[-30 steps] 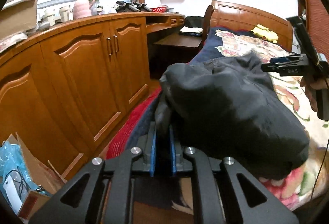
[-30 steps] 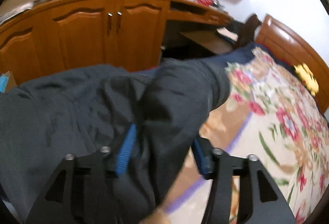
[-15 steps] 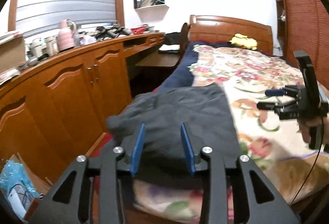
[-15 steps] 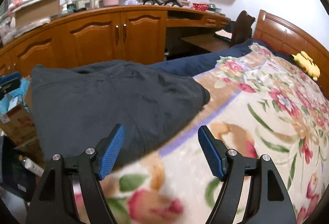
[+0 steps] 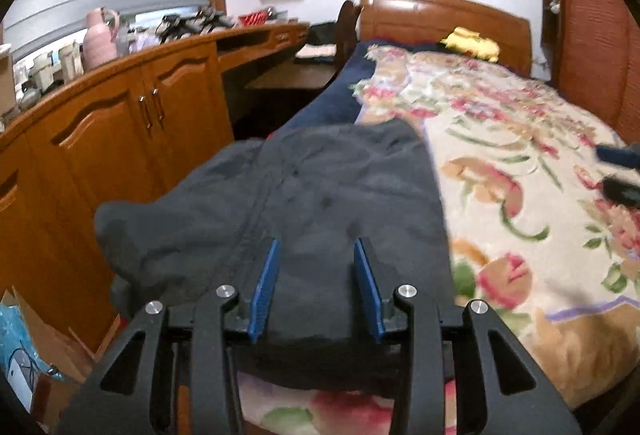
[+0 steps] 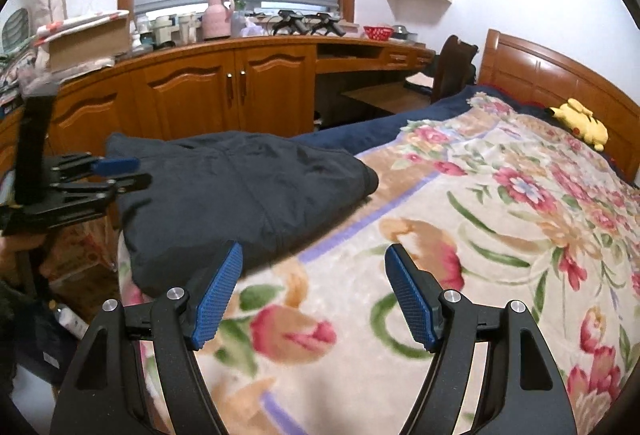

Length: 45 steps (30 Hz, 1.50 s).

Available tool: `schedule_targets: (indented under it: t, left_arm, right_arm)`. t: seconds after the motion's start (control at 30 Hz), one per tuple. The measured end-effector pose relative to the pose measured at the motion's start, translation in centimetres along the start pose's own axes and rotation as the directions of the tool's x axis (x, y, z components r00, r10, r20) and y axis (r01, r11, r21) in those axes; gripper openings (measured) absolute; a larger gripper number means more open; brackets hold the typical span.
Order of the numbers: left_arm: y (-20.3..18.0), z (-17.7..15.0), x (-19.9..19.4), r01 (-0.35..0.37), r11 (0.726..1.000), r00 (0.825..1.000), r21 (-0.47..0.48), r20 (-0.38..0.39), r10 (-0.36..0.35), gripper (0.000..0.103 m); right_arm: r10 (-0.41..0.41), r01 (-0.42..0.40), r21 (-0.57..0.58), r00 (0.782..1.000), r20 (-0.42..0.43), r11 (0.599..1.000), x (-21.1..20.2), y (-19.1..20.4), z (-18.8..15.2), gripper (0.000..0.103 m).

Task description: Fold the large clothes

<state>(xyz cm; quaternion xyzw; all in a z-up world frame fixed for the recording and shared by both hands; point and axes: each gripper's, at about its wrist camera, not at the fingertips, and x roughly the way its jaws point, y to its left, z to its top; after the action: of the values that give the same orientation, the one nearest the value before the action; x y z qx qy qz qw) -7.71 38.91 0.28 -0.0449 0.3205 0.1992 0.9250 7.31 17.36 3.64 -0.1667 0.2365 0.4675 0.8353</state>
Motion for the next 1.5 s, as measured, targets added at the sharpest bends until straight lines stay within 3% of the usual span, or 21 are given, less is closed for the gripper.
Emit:
schedule_targets:
  t: [0.23, 0.87, 1.03, 1.23, 1.5]
  left_arm:
    - [1.0, -2.4, 1.6, -0.008, 1.0, 1.0, -0.023, -0.022, 0.008, 0.038]
    - [1.0, -2.8, 3.3, -0.047, 0.996, 0.998, -0.079, -0.046, 0.043, 0.039]
    - [1.1, -3.4, 3.1, -0.057, 0.997, 0.998, -0.046, -0.033, 0.055, 0.04]
    - [2.0, -3.8, 3.1, -0.042, 0.999, 0.999, -0.032, -0.023, 0.041, 0.04]
    - [2.1, -4.2, 3.1, -0.034, 0.999, 0.999, -0.027, -0.001, 0.034, 0.041]
  right_arm:
    - [0.002, -0.002, -0.001, 1.0, 0.026, 1.0, -2.4, -0.4, -0.8, 0.075]
    - [0.001, -0.003, 0.033, 0.998, 0.063, 0.999, -6.8, -1.4, -3.7, 0.076]
    - [0.021, -0.021, 0.028, 0.999, 0.027, 0.999, -3.2, -0.8, -3.2, 0.076]
    - [0.069, -0.068, 0.048, 0.997, -0.031, 0.997, 4.7, 0.2, -1.5, 0.076]
    - [0.207, -0.202, 0.057, 0.974, -0.095, 0.978, 14.4, 3.9, 1.7, 0.076]
